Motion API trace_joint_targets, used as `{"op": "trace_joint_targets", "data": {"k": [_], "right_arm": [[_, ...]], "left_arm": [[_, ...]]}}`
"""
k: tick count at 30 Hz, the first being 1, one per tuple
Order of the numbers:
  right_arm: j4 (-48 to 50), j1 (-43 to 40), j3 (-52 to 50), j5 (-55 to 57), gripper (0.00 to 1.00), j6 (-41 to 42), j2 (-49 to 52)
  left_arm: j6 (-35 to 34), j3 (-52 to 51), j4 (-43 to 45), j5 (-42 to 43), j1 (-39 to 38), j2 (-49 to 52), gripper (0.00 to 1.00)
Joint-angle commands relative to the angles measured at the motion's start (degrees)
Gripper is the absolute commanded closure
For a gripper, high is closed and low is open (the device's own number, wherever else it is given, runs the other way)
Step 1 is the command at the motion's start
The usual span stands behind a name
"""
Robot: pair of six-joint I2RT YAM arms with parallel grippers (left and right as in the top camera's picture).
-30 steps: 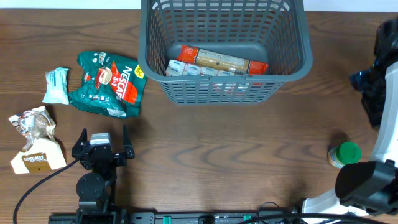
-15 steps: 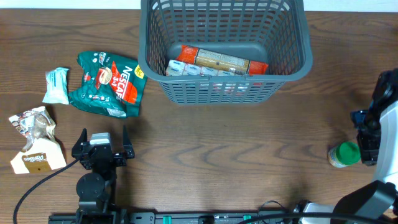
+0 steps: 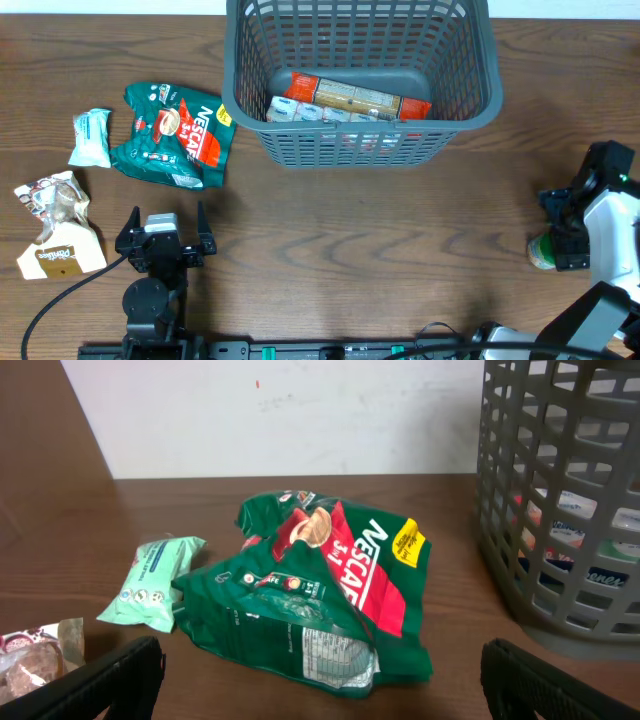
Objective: Pack container
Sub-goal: 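Lower the right gripper over the green-lidded jar and grasp it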
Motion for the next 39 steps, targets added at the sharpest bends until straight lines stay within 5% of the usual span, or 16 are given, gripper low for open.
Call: {"op": "trace_joint_targets", "data": {"k": [1, 39], "right_arm": [[1.1, -0.4, -1.3, 0.5, 0.02, -0.2, -0.8], [10.8, -7.1, -5.2, -2.4, 0.05, -2.0, 6.5]], "left_arm": [[0.9, -1.6, -0.8, -0.1, 0.3, -0.3, 0.01], [0.9, -1.6, -0.8, -0.1, 0.3, -0.3, 0.01]]}}
